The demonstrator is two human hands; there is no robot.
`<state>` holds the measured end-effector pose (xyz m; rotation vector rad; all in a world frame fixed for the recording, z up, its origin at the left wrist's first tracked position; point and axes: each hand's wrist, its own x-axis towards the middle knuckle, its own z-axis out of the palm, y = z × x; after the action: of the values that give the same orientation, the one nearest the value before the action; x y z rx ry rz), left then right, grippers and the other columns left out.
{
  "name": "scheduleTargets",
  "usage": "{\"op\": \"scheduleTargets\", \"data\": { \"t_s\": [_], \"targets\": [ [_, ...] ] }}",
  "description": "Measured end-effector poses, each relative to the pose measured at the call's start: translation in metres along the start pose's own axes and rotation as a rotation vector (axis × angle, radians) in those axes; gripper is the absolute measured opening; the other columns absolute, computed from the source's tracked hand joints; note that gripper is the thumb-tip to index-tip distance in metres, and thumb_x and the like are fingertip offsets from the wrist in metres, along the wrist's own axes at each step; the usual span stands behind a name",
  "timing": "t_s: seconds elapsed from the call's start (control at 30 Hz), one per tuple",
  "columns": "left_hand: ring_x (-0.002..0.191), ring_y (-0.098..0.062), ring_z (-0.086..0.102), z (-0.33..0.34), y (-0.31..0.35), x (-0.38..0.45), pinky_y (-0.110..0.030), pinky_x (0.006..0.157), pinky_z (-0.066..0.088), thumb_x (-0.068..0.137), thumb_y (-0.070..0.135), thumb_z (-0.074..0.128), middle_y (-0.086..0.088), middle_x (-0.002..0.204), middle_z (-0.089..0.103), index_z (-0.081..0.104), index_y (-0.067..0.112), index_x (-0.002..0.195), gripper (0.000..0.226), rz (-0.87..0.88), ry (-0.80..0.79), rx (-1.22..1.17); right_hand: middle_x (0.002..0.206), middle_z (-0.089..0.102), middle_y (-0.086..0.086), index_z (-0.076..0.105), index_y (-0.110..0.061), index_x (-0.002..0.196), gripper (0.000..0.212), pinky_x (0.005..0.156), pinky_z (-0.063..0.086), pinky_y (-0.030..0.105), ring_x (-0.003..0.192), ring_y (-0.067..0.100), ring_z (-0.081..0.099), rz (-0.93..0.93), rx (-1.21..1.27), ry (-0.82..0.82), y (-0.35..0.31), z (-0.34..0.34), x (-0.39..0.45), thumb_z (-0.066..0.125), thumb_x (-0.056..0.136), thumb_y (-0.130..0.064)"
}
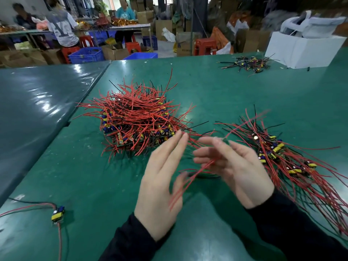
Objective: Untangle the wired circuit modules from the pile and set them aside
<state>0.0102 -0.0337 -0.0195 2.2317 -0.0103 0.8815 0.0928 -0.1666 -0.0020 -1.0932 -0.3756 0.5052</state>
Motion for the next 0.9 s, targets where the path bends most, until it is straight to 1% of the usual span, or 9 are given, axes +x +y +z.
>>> {"op": "scheduleTargets", "data": {
  "t_s": [0.1, 0.2, 0.33, 0.43, 0.5, 0.6, 0.7, 0.8, 0.9],
  "targets": [
    [0.106, -0.006, 0.063, -0.002, -0.012, -0.009, -0.021, 0.091, 0.047, 0.086, -0.007, 0.059, 0.004, 0.112, 0.069, 0.067, 0.016, 0.114, 0.037, -0.190, 0.096, -0.250, 0.049, 0.061, 0.007, 0.071, -0.015, 0.092, 0.012, 0.038, 0.040, 0.016, 0.035, 0.013, 0.050, -0.193, -0.297, 0.098, -0.004, -0.009, 0.001, 0.063, 0.084, -0.012],
    [0.083, -0.016, 0.071, -0.002, -0.008, -0.006, -0.029, 0.071, 0.055, 0.083, 0.010, 0.067, 0.000, 0.089, 0.075, 0.074, 0.015, 0.092, 0.013, -0.373, 0.069, -0.509, 0.044, 0.057, 0.008, 0.073, -0.022, 0.096, 0.017, 0.037, 0.035, 0.014, 0.031, 0.008, 0.039, -0.405, -0.735, 0.048, 0.006, -0.014, 0.000, 0.069, 0.083, -0.012],
    [0.075, -0.014, 0.069, 0.000, 0.000, -0.007, -0.026, 0.064, 0.055, 0.072, 0.027, 0.078, 0.000, 0.084, 0.075, 0.077, 0.018, 0.081, 0.013, -0.407, -0.008, -0.548, 0.051, 0.063, 0.011, 0.073, -0.009, 0.103, 0.039, 0.041, 0.048, 0.026, 0.041, 0.027, 0.056, -0.642, -1.438, -0.169, 0.021, -0.014, -0.006, 0.072, 0.065, -0.017],
    [0.069, -0.011, 0.067, 0.003, -0.004, -0.009, -0.022, 0.063, 0.051, 0.071, 0.013, 0.077, -0.004, 0.077, 0.074, 0.076, 0.012, 0.078, 0.007, -0.425, -0.026, -0.485, 0.048, 0.061, 0.009, 0.075, -0.009, 0.092, 0.043, 0.031, 0.043, 0.029, 0.038, 0.031, 0.056, -0.729, -1.685, -0.192, 0.029, -0.012, -0.008, 0.084, 0.051, -0.018],
    [0.066, -0.011, 0.067, 0.002, -0.008, -0.009, -0.020, 0.062, 0.050, 0.071, 0.000, 0.076, -0.007, 0.073, 0.074, 0.076, 0.007, 0.075, 0.008, -0.436, -0.016, -0.509, 0.054, 0.063, 0.003, 0.072, -0.014, 0.092, 0.034, 0.039, 0.046, 0.029, 0.046, 0.027, 0.059, -0.620, -1.623, -0.246, 0.028, -0.008, -0.010, 0.076, 0.061, -0.027],
    [0.064, -0.010, 0.066, -0.004, -0.009, -0.006, -0.017, 0.062, 0.051, 0.063, 0.009, 0.078, -0.008, 0.070, 0.074, 0.077, 0.008, 0.071, 0.008, -0.500, 0.011, -0.612, 0.055, 0.058, -0.006, 0.069, -0.022, 0.083, 0.019, 0.050, 0.041, 0.023, 0.045, 0.005, 0.051, -0.221, -1.075, -0.302, 0.023, -0.002, -0.012, 0.070, 0.073, -0.038],
    [0.065, -0.012, 0.065, -0.009, -0.008, -0.004, -0.018, 0.063, 0.052, 0.055, 0.025, 0.078, -0.010, 0.073, 0.074, 0.078, 0.011, 0.075, 0.024, -0.549, -0.033, -0.705, 0.069, 0.070, 0.003, 0.075, -0.027, 0.080, 0.015, 0.052, 0.047, 0.027, 0.055, 0.013, 0.064, 0.106, -0.566, -0.283, 0.015, 0.000, -0.008, 0.078, 0.071, -0.038],
    [0.056, -0.004, 0.059, -0.009, -0.005, -0.003, -0.014, 0.055, 0.047, 0.049, 0.025, 0.078, -0.005, 0.075, 0.074, 0.076, 0.011, 0.063, 0.020, -0.590, -0.029, -0.759, 0.075, 0.073, 0.002, 0.078, -0.021, 0.080, 0.024, 0.058, 0.053, 0.019, 0.063, 0.011, 0.067, 0.249, -0.375, -0.292, 0.013, 0.001, -0.007, 0.075, 0.059, -0.032],
    [0.055, -0.003, 0.060, -0.008, -0.004, -0.003, -0.014, 0.051, 0.046, 0.045, 0.025, 0.078, -0.002, 0.076, 0.074, 0.075, 0.011, 0.059, 0.021, -0.643, 0.008, -0.800, 0.082, 0.072, 0.015, 0.076, -0.009, 0.084, 0.030, 0.059, 0.054, 0.023, 0.068, 0.020, 0.069, 0.343, -0.176, -0.298, 0.017, 0.003, -0.008, 0.078, 0.055, -0.018]
  ]
}}
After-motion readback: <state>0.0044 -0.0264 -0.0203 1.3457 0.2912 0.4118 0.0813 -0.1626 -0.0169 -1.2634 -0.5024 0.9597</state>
